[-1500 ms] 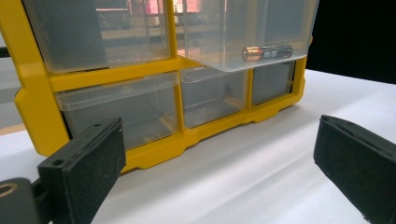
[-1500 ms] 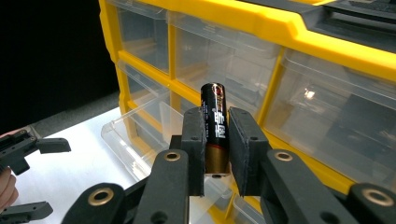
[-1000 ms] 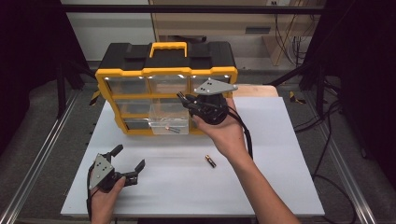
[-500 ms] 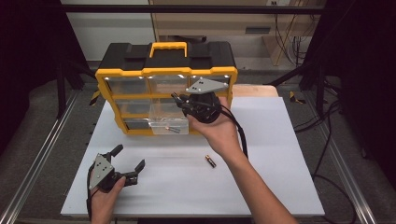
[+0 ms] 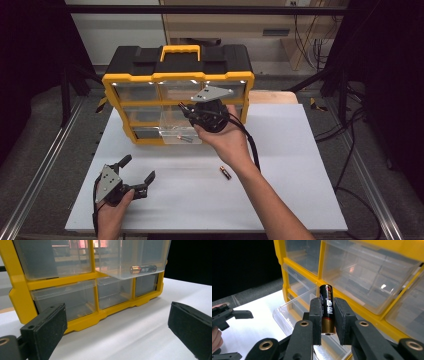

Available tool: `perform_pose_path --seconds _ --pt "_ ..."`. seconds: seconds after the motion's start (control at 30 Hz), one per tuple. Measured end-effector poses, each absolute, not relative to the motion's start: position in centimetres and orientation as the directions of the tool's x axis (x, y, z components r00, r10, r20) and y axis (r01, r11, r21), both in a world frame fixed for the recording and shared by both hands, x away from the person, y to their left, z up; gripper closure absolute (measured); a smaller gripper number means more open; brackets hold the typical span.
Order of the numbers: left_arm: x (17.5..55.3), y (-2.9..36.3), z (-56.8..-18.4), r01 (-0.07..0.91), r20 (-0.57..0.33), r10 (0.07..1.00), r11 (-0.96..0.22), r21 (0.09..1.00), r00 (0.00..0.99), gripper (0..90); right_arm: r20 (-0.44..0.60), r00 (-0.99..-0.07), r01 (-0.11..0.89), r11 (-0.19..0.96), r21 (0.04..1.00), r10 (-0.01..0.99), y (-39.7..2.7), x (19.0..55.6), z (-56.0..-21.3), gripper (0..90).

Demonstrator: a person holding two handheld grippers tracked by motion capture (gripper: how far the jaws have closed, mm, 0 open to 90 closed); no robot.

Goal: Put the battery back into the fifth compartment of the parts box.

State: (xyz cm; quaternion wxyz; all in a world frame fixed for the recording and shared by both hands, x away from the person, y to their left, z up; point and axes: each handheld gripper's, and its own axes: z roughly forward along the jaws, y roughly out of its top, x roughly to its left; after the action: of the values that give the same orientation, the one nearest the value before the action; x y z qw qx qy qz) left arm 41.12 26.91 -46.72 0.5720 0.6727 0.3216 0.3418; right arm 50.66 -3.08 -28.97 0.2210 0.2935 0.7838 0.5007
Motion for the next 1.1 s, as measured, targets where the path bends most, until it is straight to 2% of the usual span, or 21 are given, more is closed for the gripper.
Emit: perform_pose_path --seconds 0.17,0.23,0.53,0.83,1.1 --pt "41.1 26.9 -46.7 0.043 0.091 0.824 -0.139 0.989 0.559 2.2 -0.044 -0.734 0.266 0.345 0.900 0.678 -2.6 51.4 -29.9 75.1" --pt "41.1 27.0 -46.7 0.042 0.092 0.824 -0.139 0.989 0.559 2.2 -0.034 -0.731 0.267 0.332 0.905 0.682 -2.6 51.5 -30.1 67.6" --pt "41.2 26.9 -46.8 0.045 0.091 0.823 -0.140 0.989 0.560 2.2 -0.045 -0.698 0.247 0.300 0.921 0.714 -4.0 50.5 -29.2 49.8" --pt "41.2 26.8 -46.8 0.047 0.092 0.823 -0.142 0.989 0.560 2.2 -0.048 -0.660 0.253 0.282 0.925 0.750 -5.8 49.0 -28.8 22.7" --pt "41.1 26.8 -46.8 0.047 0.093 0.823 -0.143 0.989 0.561 2.2 -0.041 -0.630 0.287 0.280 0.916 0.776 -7.4 48.1 -29.5 13.3"
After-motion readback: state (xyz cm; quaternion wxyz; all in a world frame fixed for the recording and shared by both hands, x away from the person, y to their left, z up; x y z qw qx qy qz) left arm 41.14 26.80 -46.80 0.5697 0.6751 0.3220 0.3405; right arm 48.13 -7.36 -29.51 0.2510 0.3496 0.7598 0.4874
